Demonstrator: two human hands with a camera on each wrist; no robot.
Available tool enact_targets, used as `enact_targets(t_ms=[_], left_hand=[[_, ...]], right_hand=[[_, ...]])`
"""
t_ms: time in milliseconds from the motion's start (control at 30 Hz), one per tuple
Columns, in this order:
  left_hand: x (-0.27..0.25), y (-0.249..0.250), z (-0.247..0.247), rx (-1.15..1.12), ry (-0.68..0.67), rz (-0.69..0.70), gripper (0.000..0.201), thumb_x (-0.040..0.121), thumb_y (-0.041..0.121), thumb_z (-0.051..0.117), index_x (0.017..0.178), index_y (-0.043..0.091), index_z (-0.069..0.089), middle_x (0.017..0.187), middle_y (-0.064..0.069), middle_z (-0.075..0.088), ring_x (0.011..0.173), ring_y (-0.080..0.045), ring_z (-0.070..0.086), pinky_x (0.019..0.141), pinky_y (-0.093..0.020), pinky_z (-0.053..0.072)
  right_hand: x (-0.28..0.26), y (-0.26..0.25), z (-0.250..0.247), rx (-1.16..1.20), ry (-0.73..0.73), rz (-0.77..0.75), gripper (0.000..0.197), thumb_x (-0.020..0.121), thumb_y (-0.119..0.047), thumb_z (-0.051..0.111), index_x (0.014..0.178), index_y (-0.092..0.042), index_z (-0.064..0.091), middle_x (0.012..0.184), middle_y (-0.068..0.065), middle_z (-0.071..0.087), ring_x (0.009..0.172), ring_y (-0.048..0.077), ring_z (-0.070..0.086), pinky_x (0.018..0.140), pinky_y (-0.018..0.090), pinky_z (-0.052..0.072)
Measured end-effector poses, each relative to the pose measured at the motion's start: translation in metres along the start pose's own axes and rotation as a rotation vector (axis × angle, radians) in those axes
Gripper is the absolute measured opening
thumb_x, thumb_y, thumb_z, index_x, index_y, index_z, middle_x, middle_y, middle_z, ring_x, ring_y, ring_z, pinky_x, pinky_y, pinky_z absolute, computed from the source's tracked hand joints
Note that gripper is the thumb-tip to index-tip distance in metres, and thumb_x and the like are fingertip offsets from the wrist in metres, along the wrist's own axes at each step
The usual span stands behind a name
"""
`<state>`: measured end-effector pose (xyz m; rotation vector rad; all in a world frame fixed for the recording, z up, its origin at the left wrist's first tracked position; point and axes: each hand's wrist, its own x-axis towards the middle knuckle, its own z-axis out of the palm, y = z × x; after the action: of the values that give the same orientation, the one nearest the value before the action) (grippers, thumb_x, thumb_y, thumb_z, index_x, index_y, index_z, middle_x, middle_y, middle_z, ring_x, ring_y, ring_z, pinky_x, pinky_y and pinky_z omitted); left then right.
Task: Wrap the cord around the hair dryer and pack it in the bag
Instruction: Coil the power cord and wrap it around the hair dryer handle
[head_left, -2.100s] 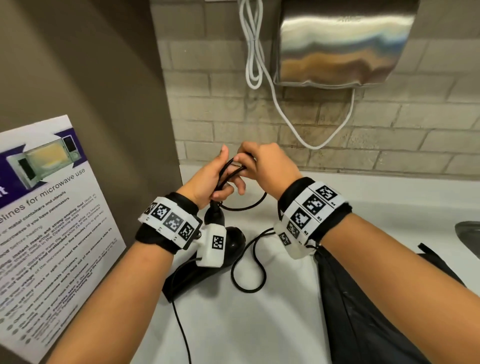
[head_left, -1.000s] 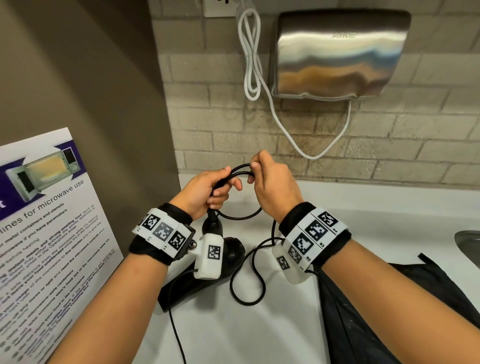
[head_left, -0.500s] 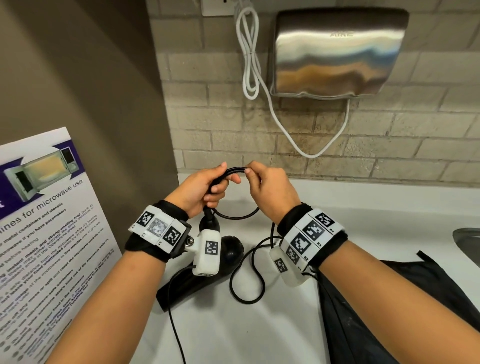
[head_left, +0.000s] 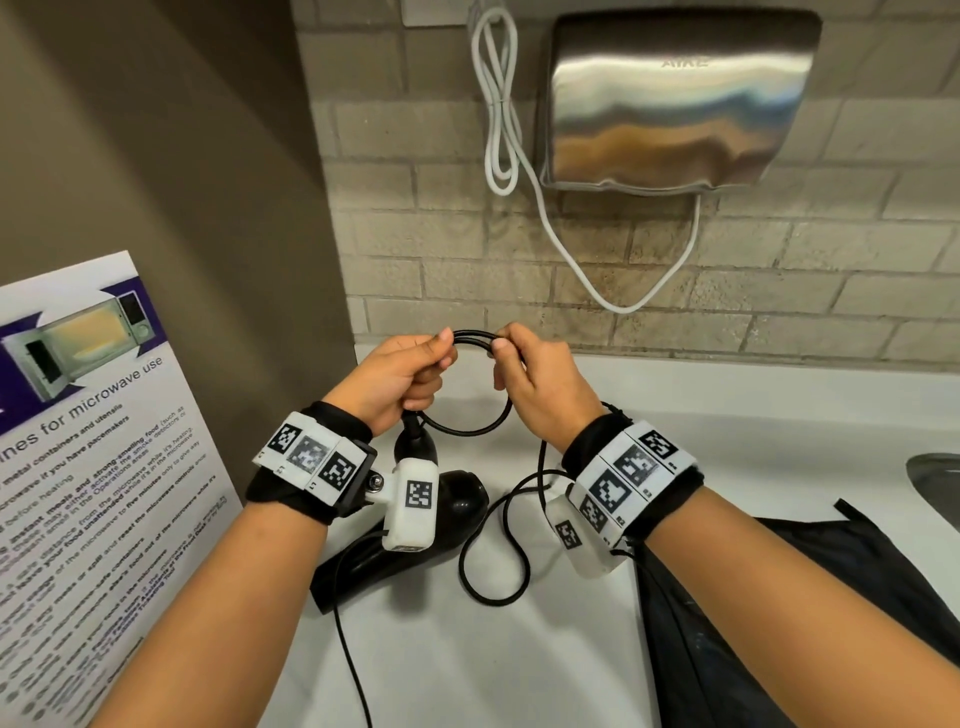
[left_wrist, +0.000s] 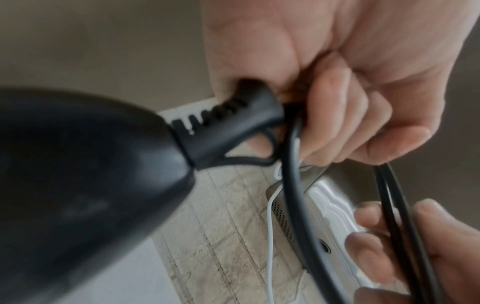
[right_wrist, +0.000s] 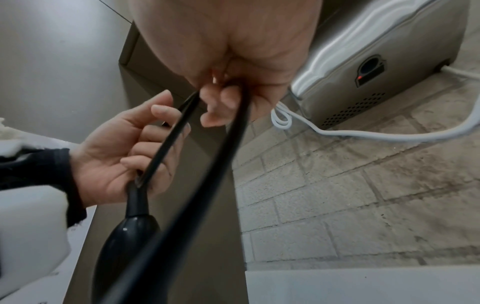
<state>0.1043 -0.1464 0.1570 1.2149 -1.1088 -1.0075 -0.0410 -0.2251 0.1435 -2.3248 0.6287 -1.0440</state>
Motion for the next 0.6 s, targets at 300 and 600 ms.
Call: enact_targets(t_ms=[300, 600], left_hand=[[0.006, -0.003, 0.0, -0.264, 0.051, -0.027, 0.037, 0.1, 0.029, 0.027, 0.073, 0.013, 0.046, 0.036, 0.008, 0.026, 0.024, -0.002, 0.023, 0.027, -0.012, 0.018], [0.013, -0.008, -0.018, -0.483, 0.219, 0.047, 0.039, 0.1, 0.029, 0.023, 0.094, 0.012, 0.057, 0.038, 0.009, 0.032, 0.026, -0.005, 0.024, 0.033, -0.014, 0.02]], right_hand=[[-0.012, 0.009, 0.011, 0.126, -0.066, 0.161, 0.012, 0.098, -0.023, 0.033, 0.093, -0.015, 0.039, 0.078, 0.014, 0.06, 0.039, 0.009, 0.048, 0.038, 0.026, 0.043], [-0.081, 0.047, 0.038, -0.279, -0.505, 0.2, 0.021, 0.098, -0.028, 0.031, 0.108, -0.014, 0.042, 0.087, 0.01, 0.061, 0.08, 0.031, 0.059, 0.066, 0.033, 0.04]])
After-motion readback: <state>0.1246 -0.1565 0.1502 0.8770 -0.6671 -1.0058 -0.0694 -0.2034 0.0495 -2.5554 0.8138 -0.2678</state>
